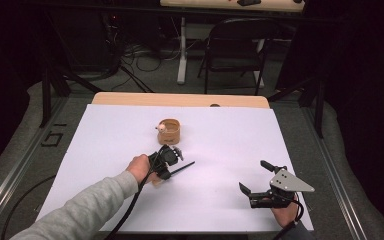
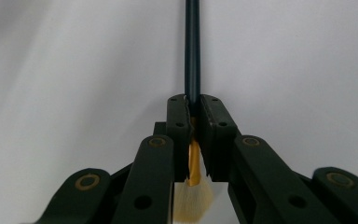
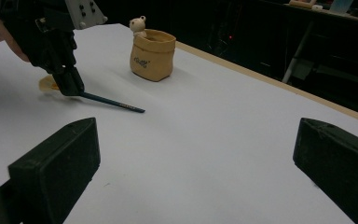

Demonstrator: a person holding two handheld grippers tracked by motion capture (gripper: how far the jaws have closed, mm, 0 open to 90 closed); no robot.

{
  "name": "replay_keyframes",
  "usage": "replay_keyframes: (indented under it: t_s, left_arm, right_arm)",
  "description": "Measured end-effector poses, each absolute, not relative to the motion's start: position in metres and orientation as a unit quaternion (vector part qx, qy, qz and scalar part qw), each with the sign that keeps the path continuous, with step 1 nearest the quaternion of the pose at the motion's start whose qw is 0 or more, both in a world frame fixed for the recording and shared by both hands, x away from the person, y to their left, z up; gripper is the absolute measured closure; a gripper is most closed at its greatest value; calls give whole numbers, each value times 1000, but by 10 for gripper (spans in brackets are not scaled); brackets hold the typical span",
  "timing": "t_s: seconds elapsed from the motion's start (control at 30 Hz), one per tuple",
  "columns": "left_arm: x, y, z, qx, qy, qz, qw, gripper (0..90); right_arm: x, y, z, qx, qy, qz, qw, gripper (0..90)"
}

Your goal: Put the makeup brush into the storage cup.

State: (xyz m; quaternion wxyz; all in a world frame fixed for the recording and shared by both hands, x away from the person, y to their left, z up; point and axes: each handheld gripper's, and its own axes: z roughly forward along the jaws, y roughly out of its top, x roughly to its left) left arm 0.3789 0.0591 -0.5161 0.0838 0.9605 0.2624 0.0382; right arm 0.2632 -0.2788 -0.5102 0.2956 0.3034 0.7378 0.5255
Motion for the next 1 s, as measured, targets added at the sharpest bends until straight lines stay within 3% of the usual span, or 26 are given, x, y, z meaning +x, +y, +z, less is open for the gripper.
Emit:
replay_keyframes:
  t_s: [0.67,1.0]
  left_arm:
    - [394,54,-523,965,258,-10,34,816]
    - [392,52,-523,973,229,0,28,838]
  right_arm:
    - [264,-278,-511,304,737,528,294,1]
    - [264,-278,-511,304,741,523,292,1]
